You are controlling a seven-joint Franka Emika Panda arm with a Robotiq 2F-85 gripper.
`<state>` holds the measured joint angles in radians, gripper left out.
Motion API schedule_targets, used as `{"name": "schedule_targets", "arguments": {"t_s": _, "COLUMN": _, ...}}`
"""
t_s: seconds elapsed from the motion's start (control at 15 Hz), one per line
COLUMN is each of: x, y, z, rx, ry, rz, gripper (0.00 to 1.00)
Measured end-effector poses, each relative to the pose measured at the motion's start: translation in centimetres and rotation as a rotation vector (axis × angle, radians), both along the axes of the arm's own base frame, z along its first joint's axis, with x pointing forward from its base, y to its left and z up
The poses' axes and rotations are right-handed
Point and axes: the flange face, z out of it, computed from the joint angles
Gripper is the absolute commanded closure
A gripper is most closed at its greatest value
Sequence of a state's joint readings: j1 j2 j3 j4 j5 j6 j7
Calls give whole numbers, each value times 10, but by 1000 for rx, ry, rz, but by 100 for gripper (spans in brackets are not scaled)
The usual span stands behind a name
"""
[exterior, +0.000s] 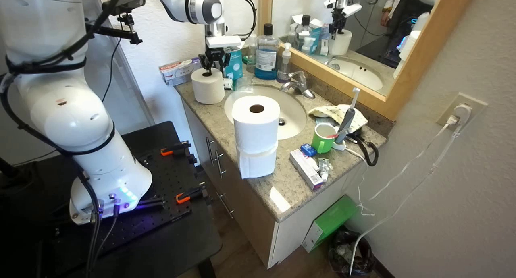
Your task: Unassemble the stacked up rolls of tissue
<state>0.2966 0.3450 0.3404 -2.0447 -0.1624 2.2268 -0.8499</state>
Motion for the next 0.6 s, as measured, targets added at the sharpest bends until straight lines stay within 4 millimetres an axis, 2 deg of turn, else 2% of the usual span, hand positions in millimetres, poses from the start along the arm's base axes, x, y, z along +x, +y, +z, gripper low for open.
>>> {"name": "schedule_targets", "arguments": {"t_s": 0.13, "x": -3, "y": 2, "z": 8, "rx": -9, "ry": -24, "rz": -3, "gripper": 4}}
{"name": "schedule_targets", "arguments": {"t_s": 0.27, "x": -7, "y": 5, "z": 18, "rx": -15, "ry": -48, "rz": -4, "gripper": 0}}
{"name": "schedule_targets", "arguments": {"t_s": 0.6, "x": -13, "y": 6, "z": 37, "rx": -18, "ry": -88, "rz": -13, "gripper": 1}}
